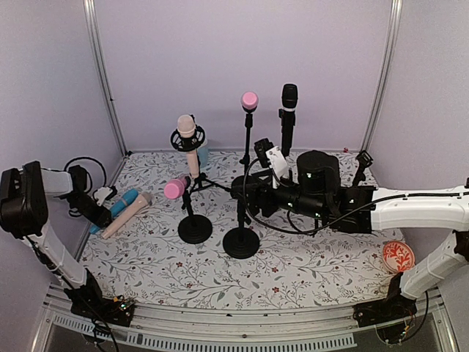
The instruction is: Remove the microphone from the stand
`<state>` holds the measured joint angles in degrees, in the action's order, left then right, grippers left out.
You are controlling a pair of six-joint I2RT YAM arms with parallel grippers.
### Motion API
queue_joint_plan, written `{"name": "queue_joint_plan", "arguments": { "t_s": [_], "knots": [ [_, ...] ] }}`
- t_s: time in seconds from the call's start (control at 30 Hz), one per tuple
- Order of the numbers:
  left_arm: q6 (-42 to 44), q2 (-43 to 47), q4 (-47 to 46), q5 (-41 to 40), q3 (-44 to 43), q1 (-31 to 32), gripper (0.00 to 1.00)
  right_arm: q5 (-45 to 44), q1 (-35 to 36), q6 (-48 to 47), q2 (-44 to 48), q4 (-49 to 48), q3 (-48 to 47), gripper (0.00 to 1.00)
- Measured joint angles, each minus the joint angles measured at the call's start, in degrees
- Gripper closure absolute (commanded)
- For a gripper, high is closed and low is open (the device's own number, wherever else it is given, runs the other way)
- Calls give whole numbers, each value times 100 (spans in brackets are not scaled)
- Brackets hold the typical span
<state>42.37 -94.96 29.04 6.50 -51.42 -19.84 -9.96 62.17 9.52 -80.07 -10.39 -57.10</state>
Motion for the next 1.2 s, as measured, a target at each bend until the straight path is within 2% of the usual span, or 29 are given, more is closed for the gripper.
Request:
{"name": "queue_joint_plan", "arguments": {
  "t_s": [0.07,0.13,0.33,0.47,0.57,0.7,0.8,1.0,1.2],
  "knots": [
    [-79,83,212,170,-109,-2,24,-9,0,-59,-201,26,-129,27],
    [-146,170,437,376,-319,-2,17,-48,0,-133,-350,55,-212,30],
    [-507,780,1097,1172,-1320,188,12,-221,-13,-424,-863,205,-533,39],
    [-745,1325,1276,1443,-1572,848,11,-234,-57,-546,-1029,271,-610,48],
    [-927,1556,1401,1563,-1615,1530,11,-227,-92,-579,-1054,313,-610,61],
    [-1163,1580,1554,1624,-1628,2269,11,-168,-142,-592,-1054,321,-610,89],
    [-1311,1576,1633,1617,-1672,2586,11,-153,-177,-575,-1051,310,-603,99],
    [-1491,1576,1646,1591,-1799,2892,12,-144,-387,-619,-708,372,-380,100],
    [-1547,1578,1672,1554,-1799,3016,12,-302,-1010,-946,59,614,50,100]
  ]
}}
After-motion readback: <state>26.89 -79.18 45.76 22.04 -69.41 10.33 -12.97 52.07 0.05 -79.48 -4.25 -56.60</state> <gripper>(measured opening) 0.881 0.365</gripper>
